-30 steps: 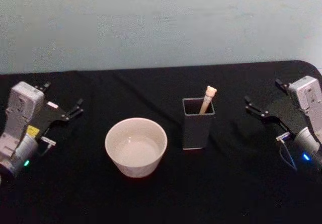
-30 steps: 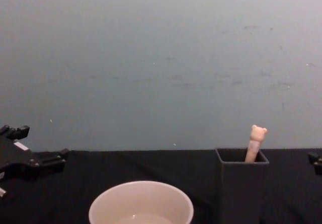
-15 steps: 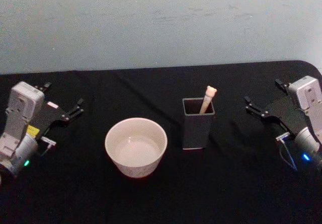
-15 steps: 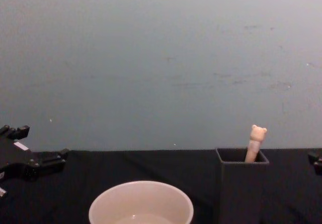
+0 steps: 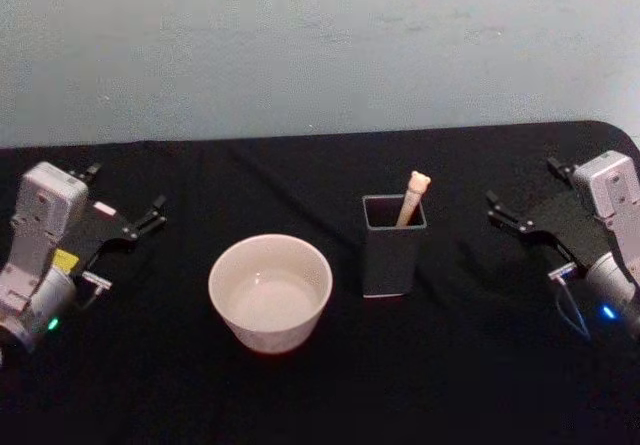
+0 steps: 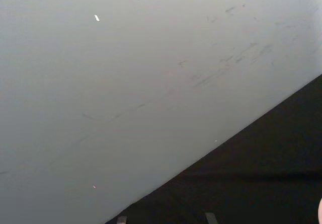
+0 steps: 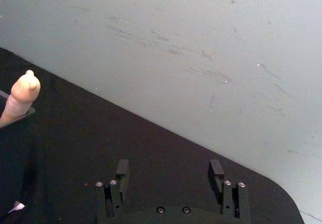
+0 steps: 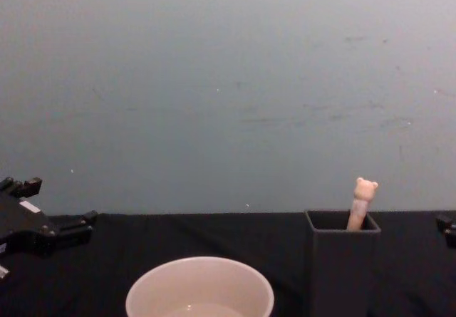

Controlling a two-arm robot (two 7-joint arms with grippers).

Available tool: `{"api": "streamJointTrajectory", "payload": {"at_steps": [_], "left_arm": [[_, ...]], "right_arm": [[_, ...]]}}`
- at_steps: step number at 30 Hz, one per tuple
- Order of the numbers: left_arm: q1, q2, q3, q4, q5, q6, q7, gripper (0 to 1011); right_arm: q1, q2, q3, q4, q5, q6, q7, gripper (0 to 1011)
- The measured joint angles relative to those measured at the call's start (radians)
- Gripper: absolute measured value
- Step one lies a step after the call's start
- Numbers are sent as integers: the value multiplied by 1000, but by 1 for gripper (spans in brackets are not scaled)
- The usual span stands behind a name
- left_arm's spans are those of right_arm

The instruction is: Pick up the stirring spoon with one hand, stir inside the cup, then place it back in its original position.

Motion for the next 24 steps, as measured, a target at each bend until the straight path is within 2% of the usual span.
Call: {"api": "streamJointTrajectory", "payload": {"at_steps": [6, 10, 15, 17, 24], "left_arm": [[0, 0, 0, 0, 0, 0, 0, 1001], [0, 0, 0, 0, 0, 0, 0, 1001], [0, 0, 0, 0, 0, 0, 0, 1002], [0, 0, 0, 0, 0, 0, 0, 1001], [0, 0, 0, 0, 0, 0, 0, 1001]], "right_arm": [[0, 0, 0, 0, 0, 0, 0, 1000], [-6, -4, 14, -4, 5, -4, 23, 1000], [-22, -2, 37, -29, 42, -9, 69, 1000], [-33, 1, 52, -47, 75, -9, 100, 1000], [-73, 13, 108, -111, 235, 6, 250, 1000]]}}
